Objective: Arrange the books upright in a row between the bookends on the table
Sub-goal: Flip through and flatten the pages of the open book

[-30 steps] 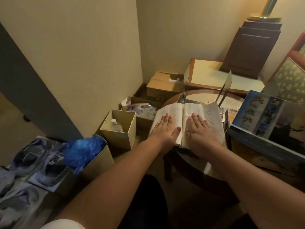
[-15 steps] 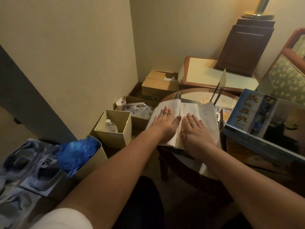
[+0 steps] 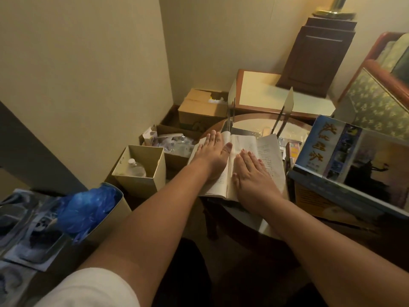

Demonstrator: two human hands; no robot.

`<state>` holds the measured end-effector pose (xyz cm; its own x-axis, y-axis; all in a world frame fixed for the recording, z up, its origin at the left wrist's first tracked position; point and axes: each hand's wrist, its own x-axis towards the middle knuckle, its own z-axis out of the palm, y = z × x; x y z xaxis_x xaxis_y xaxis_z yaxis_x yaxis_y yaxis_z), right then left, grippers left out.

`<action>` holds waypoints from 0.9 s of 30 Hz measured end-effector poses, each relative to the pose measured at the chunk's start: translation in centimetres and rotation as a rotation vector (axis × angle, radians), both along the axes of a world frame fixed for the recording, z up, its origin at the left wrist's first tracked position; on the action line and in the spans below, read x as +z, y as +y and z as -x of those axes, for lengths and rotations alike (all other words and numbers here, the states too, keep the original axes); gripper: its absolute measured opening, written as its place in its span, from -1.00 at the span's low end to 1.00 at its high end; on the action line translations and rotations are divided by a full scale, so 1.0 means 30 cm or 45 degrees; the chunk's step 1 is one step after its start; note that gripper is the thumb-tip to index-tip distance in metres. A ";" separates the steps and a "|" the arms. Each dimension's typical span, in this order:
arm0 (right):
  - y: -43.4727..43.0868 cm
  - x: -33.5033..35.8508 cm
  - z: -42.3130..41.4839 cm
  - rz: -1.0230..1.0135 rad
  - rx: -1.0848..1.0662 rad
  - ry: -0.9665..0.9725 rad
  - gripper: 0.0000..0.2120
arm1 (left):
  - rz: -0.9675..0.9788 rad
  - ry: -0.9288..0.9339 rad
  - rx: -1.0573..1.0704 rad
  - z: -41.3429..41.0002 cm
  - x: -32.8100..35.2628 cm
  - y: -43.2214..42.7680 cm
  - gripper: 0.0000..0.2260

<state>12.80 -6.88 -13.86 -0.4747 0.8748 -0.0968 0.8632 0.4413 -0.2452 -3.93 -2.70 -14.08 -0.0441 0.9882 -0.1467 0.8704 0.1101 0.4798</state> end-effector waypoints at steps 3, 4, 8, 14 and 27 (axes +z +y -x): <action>0.009 0.005 -0.003 0.023 0.016 -0.013 -0.40 | 0.002 0.030 0.009 0.010 -0.006 -0.052 -0.35; 0.011 0.004 -0.005 0.022 0.023 -0.022 -0.40 | 0.000 0.043 0.000 0.011 -0.009 -0.073 -0.35; 0.016 -0.001 -0.009 0.018 0.044 -0.047 -0.40 | -0.018 0.106 -0.049 0.007 -0.022 -0.159 -0.34; 0.035 0.001 -0.016 0.069 0.066 -0.009 -0.39 | 0.014 0.154 -0.057 0.006 -0.034 -0.227 -0.31; 0.023 0.078 -0.024 0.092 0.057 0.161 -0.40 | 0.090 0.491 -0.160 0.007 0.088 -0.237 -0.31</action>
<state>13.53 -6.20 -11.52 -0.5255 0.8454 -0.0959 0.8033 0.4558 -0.3834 -4.15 -9.81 -11.45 0.0110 0.9775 -0.2108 0.9938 0.0126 0.1106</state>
